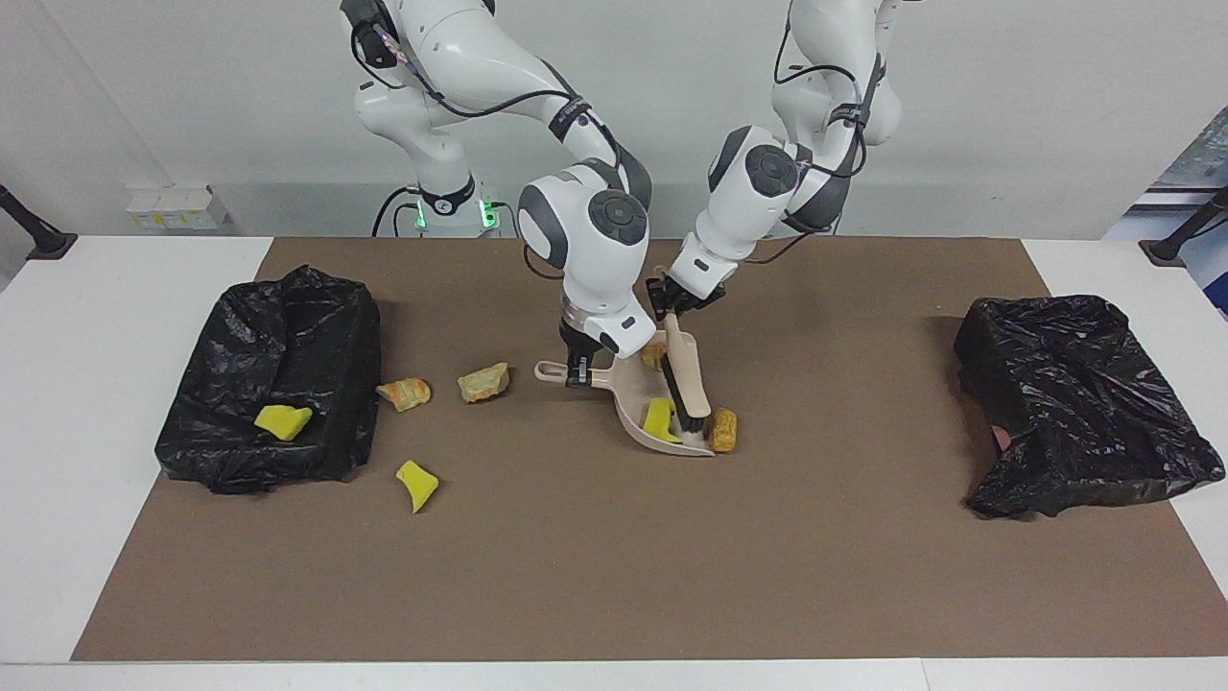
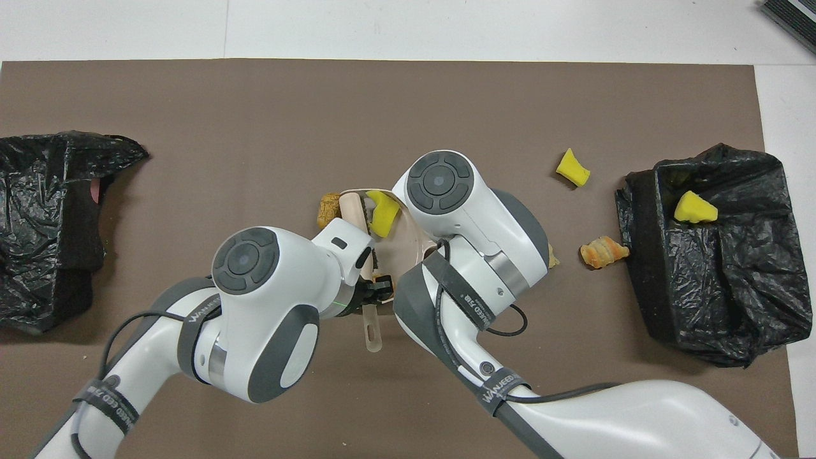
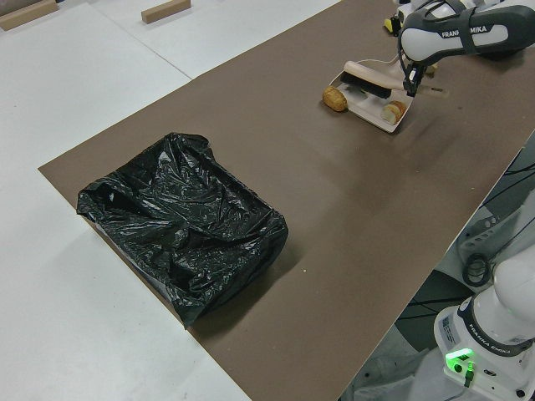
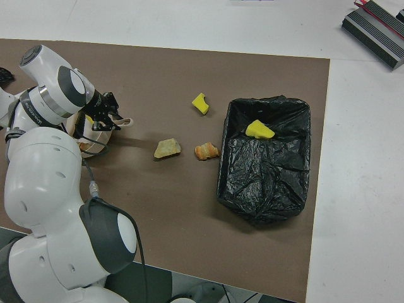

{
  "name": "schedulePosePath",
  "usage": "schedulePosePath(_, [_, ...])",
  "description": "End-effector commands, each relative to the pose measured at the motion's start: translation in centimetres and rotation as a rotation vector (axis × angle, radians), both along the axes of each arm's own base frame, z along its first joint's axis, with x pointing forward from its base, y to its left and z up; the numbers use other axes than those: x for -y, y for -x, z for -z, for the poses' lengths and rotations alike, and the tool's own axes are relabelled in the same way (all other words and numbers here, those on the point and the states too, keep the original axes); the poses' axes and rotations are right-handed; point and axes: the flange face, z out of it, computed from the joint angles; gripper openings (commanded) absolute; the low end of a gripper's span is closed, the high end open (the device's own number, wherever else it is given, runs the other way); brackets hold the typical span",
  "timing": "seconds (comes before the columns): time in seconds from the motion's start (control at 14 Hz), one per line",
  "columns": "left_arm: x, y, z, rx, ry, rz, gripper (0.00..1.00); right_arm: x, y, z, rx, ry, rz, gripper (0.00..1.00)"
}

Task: Sweep and dump trash in bin
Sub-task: 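Sweep bread and sponge pieces into the dustpan with the left gripper's brush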

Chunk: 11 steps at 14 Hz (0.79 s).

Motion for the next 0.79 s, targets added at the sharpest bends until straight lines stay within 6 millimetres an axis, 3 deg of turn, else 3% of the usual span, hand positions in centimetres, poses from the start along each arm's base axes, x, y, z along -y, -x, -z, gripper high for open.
schedulePosePath(0.0, [-3.3, -1.9, -1.2, -0.001, -0.035, -0.016, 0.0, 0.1, 0.5, -0.7, -0.024, -0.026, 0.005, 0.0])
schedulePosePath(0.22, [-7.7, -3.9, -0.5, 0.008, -0.06, -0.039, 0.0, 0.1, 0.5, -0.6, -0.027, -0.035, 0.013, 0.0])
schedulePosePath(0.36, [-10.6, -5.1, 1.1, 0.008, -0.059, 0.018, 0.0, 0.0, 0.6, -0.6, -0.025, -0.034, 0.025, 0.0])
schedulePosePath(0.57, [-10.7, -5.1, 5.1, -0.001, -0.06, 0.166, 0.0, 0.1, 0.9, -0.2, -0.032, -0.027, 0.019, 0.0])
schedulePosePath(0.72, [-9.8, -4.3, 5.4, 0.007, -0.053, 0.246, 0.0, 0.2, 1.2, 0.0, -0.03, -0.026, 0.009, 0.0])
